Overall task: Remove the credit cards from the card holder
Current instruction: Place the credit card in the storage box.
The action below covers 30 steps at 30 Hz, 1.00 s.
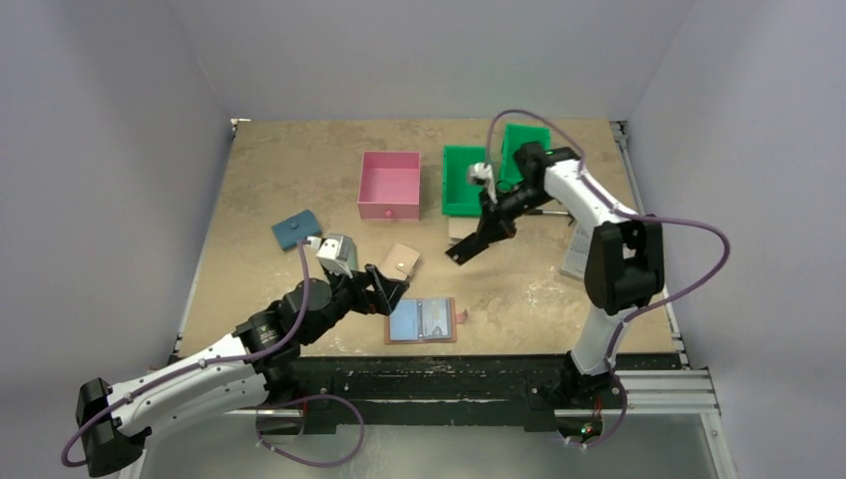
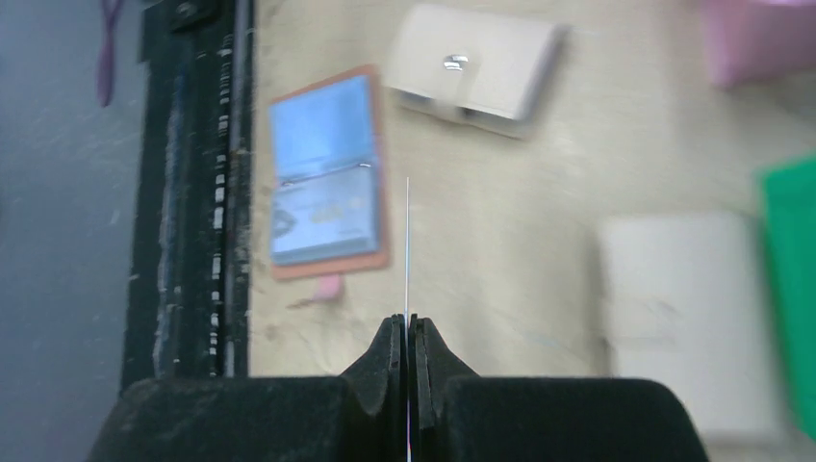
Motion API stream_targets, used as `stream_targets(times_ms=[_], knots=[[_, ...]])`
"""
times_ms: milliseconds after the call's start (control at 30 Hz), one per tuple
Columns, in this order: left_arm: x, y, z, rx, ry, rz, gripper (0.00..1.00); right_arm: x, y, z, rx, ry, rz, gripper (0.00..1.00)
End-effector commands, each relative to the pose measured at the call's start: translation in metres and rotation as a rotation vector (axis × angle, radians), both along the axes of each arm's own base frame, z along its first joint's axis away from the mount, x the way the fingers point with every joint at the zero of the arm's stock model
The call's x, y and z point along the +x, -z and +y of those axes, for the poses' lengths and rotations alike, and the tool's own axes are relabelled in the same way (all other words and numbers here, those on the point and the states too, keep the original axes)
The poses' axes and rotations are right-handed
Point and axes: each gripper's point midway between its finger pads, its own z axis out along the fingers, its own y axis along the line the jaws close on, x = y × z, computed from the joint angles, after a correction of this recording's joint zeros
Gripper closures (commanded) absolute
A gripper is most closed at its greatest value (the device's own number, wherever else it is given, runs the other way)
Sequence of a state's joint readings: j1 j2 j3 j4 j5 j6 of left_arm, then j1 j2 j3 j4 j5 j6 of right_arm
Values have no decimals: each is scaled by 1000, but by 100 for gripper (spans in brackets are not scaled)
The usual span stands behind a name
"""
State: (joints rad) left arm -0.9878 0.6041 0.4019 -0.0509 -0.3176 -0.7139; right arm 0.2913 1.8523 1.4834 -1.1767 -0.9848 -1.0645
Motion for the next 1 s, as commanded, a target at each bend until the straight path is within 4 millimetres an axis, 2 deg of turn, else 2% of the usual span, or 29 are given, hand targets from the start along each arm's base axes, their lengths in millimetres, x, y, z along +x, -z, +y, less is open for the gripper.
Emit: stream_targets(times_ms=[0, 133, 200, 300, 367, 467, 633, 767, 833, 900, 967], knots=[[12, -12, 9, 94, -58, -13, 1, 61, -43, -48, -1, 237, -125, 100], [20, -16, 9, 123, -89, -22, 1, 149, -69, -111, -72, 605, -249, 100], [23, -15, 9, 121, -104, -24, 1, 183, -81, -138, -90, 781, -311, 100], [24, -15, 12, 112, -127, -26, 1, 216, -95, -155, -77, 966, -372, 100], [24, -16, 16, 107, -139, -26, 1, 234, -95, -171, -108, 1101, -381, 100], [21, -15, 22, 99, -153, -20, 1, 254, -91, -183, -118, 1219, -360, 100], [17, -8, 28, 79, -164, -4, 1, 273, -67, -186, -136, 1294, -294, 100], [19, -5, 26, 79, -165, -1, 1, 280, -47, -168, -144, 1270, -236, 100], [20, -5, 24, 87, -164, -2, 1, 284, -39, -161, -148, 1256, -221, 96], [21, -5, 22, 98, -162, 0, 1, 289, -30, -146, -156, 1237, -209, 95], [22, -4, 21, 106, -161, 2, 1, 294, -23, -142, -160, 1243, -192, 93]])
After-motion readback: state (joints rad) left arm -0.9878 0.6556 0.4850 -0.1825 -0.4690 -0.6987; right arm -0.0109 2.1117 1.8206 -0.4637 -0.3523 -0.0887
